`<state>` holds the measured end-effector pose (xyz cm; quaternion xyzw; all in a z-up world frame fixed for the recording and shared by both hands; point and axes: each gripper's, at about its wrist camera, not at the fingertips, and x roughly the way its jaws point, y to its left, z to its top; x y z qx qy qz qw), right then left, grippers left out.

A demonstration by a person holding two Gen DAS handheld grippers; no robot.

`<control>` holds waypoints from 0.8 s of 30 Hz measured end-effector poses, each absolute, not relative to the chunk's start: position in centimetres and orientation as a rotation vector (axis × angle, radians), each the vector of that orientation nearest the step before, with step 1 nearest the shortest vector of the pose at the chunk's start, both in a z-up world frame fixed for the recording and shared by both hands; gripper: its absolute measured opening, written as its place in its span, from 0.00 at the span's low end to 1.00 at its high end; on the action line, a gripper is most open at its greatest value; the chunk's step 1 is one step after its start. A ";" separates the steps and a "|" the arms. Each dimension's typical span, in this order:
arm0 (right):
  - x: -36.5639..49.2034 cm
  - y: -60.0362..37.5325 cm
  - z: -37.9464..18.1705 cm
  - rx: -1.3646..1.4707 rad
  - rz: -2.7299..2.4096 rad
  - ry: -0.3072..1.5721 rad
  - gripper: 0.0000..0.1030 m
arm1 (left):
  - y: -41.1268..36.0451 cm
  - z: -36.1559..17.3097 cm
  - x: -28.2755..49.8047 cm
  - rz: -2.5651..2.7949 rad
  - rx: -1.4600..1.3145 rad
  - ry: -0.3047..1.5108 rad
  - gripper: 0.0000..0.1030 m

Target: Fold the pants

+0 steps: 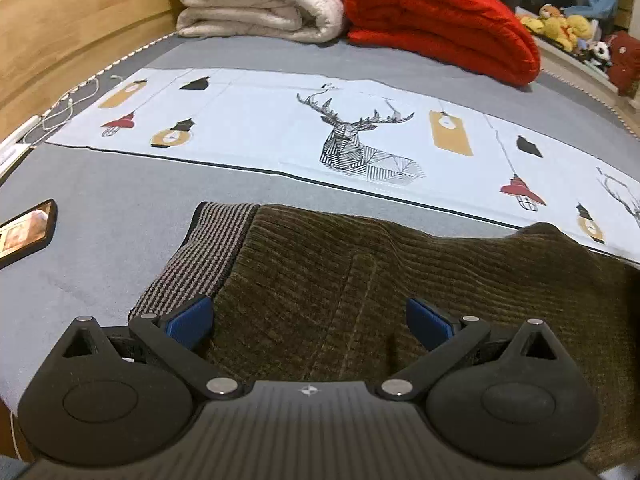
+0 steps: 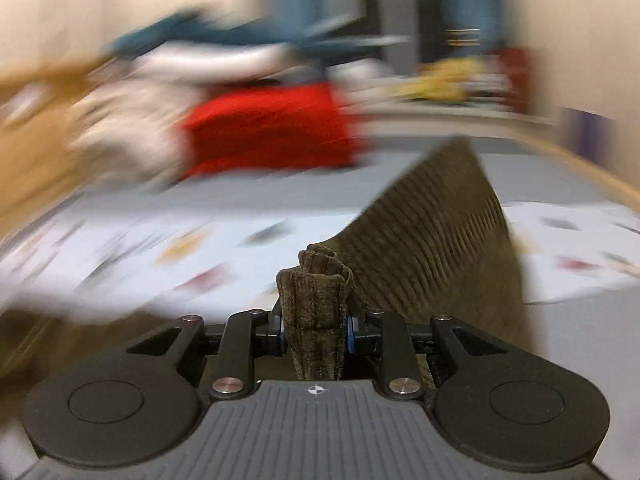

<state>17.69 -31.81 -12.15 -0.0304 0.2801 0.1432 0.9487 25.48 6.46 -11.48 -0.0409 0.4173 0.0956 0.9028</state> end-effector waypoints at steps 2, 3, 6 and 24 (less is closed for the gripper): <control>16.5 -27.4 -16.2 -0.152 0.440 0.693 0.26 | 6.3 -11.9 24.9 0.186 -0.055 0.836 1.00; 15.6 -25.7 -18.4 -0.227 0.458 0.742 0.27 | 6.1 -12.2 24.7 0.180 -0.033 0.829 1.00; 14.0 -24.4 -19.4 -0.343 0.438 0.659 0.27 | 5.5 -12.5 24.8 0.158 -0.015 0.825 1.00; 13.1 -26.9 -16.5 -0.160 0.532 0.768 0.63 | 6.1 -12.3 24.9 0.123 -0.109 0.839 1.00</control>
